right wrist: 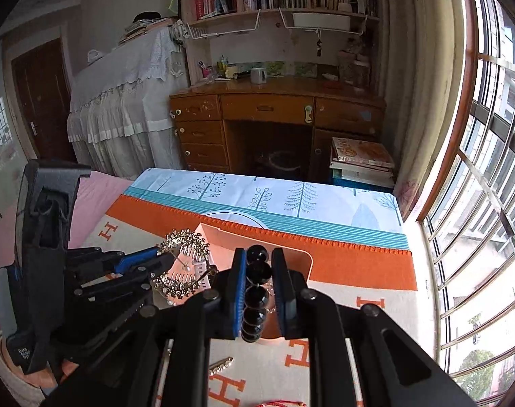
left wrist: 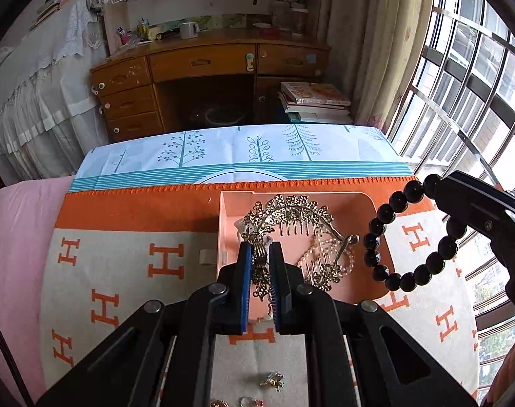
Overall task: Organize jewelry
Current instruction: 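Lower the hair comb and bead bracelet into the pink tray and open both grippers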
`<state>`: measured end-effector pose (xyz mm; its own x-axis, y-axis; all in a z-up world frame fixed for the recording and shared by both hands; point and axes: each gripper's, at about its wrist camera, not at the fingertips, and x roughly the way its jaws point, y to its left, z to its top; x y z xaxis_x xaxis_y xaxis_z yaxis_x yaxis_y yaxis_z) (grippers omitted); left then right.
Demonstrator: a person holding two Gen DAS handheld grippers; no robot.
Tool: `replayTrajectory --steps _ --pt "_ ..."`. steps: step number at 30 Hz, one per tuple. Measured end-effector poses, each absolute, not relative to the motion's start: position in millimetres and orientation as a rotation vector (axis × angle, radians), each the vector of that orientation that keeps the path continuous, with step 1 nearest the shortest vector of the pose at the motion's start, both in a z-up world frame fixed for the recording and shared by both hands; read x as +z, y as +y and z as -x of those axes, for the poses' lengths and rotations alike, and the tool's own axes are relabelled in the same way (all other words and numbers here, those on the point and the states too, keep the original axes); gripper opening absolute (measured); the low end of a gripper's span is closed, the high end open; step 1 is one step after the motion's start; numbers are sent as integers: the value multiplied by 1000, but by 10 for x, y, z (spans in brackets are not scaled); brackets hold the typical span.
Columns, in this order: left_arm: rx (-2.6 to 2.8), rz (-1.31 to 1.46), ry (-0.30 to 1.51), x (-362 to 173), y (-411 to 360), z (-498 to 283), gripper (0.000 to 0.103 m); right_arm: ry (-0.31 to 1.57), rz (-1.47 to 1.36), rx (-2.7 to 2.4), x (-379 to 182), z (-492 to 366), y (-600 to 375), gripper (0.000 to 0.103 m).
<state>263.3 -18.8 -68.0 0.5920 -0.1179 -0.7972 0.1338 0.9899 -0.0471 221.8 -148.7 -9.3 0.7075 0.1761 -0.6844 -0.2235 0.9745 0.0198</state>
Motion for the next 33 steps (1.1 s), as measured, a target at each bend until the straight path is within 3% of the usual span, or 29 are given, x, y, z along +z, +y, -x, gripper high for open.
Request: replayTrajectory --steps 17,33 --pt "-183 5 1039 -1171 -334 -3147 8 891 -46 265 -601 -2719 -1535 15" --pt "-171 34 1154 -1377 -129 -3029 11 1012 -18 271 -968 -2822 -1476 16"
